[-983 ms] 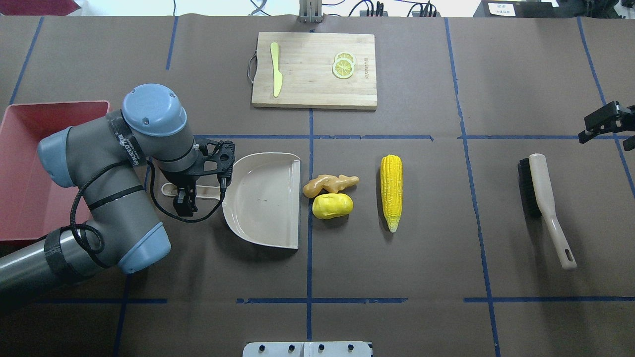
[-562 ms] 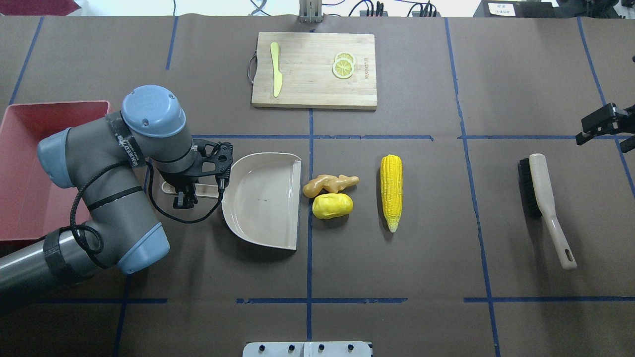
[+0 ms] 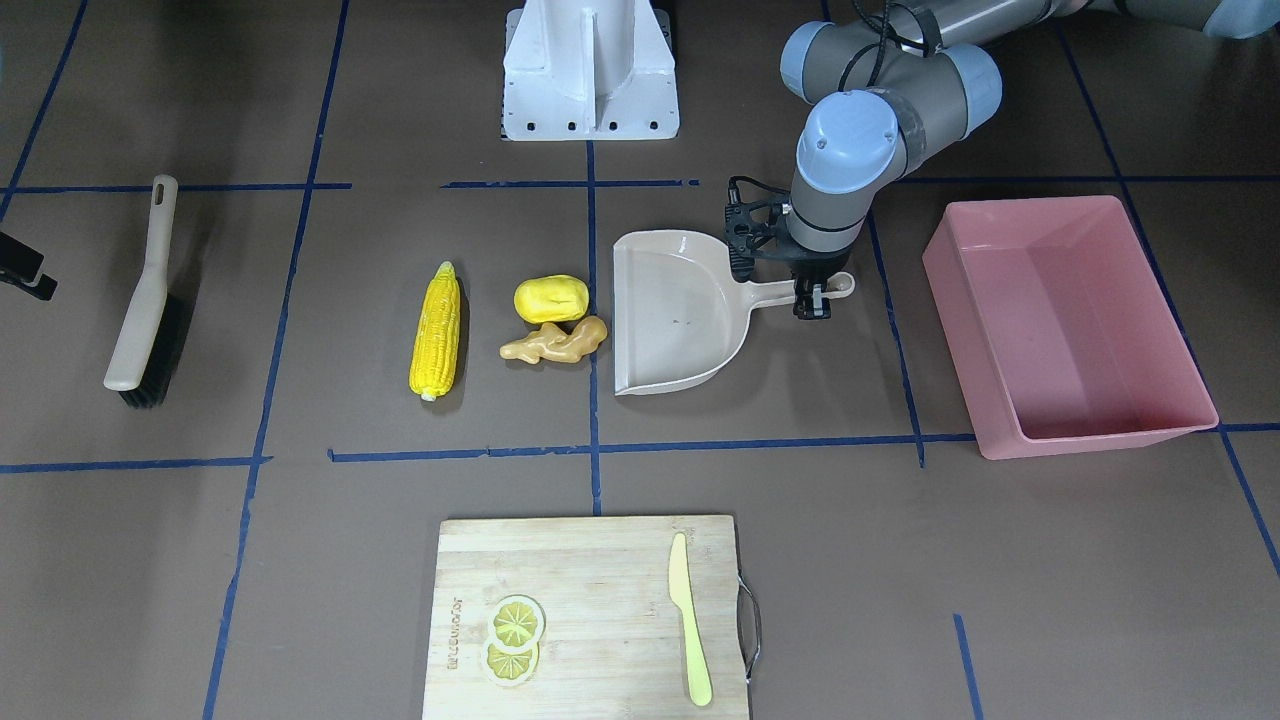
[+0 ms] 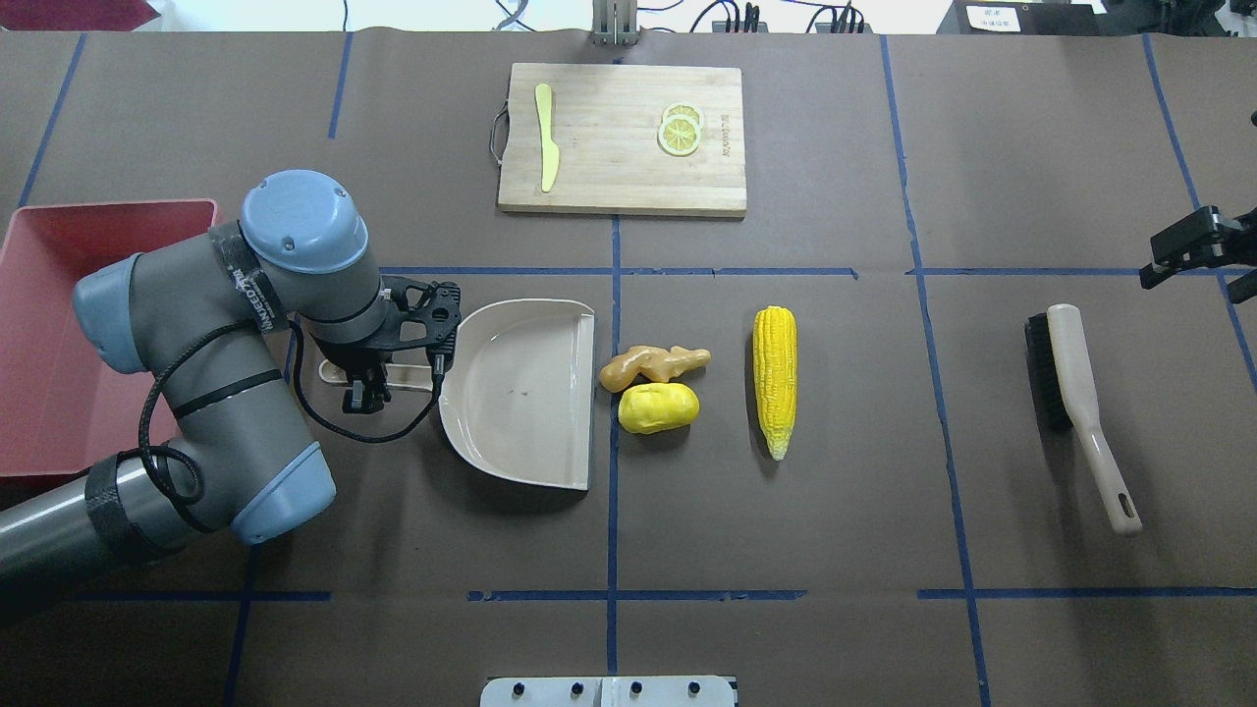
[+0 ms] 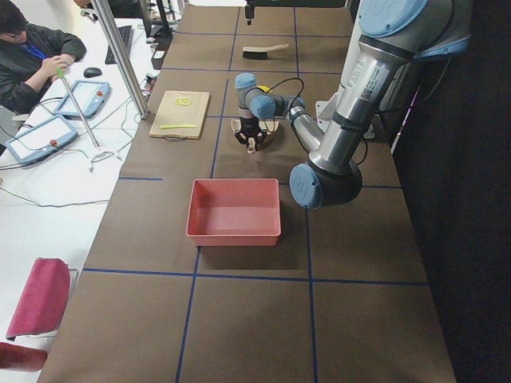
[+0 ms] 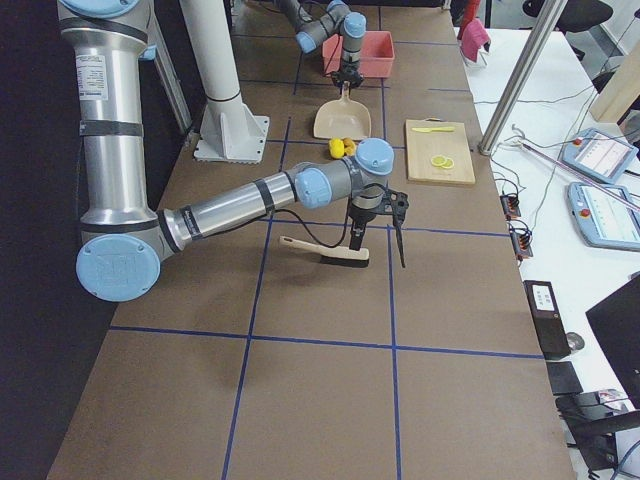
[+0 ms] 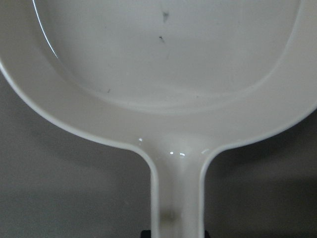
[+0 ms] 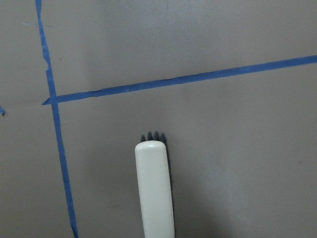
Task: Sweep and dump trash into bin
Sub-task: 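Grasp the dustpan handle with the left gripper while the right arm approaches the brush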
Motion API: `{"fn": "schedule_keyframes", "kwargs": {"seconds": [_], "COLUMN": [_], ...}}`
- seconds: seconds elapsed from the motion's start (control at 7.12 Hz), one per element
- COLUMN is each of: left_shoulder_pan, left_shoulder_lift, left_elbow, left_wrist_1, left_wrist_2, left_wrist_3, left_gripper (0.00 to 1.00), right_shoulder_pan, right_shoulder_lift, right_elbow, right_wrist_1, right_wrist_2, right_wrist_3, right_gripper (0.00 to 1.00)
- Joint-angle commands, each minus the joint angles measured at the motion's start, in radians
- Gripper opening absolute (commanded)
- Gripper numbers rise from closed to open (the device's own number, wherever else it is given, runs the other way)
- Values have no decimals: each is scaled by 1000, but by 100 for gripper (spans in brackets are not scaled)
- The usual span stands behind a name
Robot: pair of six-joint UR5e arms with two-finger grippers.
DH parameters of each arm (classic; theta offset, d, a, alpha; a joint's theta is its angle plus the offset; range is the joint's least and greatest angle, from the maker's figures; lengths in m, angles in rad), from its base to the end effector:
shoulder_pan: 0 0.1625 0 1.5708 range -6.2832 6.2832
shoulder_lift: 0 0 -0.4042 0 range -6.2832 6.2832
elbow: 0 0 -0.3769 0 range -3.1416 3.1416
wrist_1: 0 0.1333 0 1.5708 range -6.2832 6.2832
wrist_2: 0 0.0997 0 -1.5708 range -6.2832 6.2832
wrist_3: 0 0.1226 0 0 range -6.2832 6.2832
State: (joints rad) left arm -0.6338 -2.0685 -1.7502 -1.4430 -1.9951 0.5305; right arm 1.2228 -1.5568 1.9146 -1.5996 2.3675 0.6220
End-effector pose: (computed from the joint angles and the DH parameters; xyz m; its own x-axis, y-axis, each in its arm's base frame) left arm 0.4587 -0.4399 0.3248 -0.0316 0.9988 -0.0387 -0.7782 -0.0003 0.6280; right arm -0.1210 -0.4675 0.4836 0.6581 0.1481 0.7382 -0.0747 0.9885 -0.1317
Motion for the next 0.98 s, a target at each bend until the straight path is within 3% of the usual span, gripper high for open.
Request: {"fn": "schedule_keyframes", "kwargs": {"seconds": [0.0, 0.42, 0.56, 0.84], "left_shoulder_pan": [-1, -1, -1, 0], "left_shoulder_lift": [-5, -16, -16, -28], "left_elbow": [-12, -15, -15, -14], "left_wrist_1": [21, 65, 65, 65], "left_wrist_2": [2, 50, 50, 50], "left_wrist_3": [-4, -4, -4, -6], "left_gripper": [1, 1, 1, 1], "right_shoulder_pan": [-2, -52, -107, -230], "right_shoulder_lift": [-19, -55, -84, -217], "right_elbow": [1, 18, 73, 86], "right_wrist_1": [1, 10, 73, 294], "right_wrist_2": [-1, -40, -77, -132], "right_wrist_3": [-2, 21, 156, 305], "right_gripper": [100, 100, 100, 100]}}
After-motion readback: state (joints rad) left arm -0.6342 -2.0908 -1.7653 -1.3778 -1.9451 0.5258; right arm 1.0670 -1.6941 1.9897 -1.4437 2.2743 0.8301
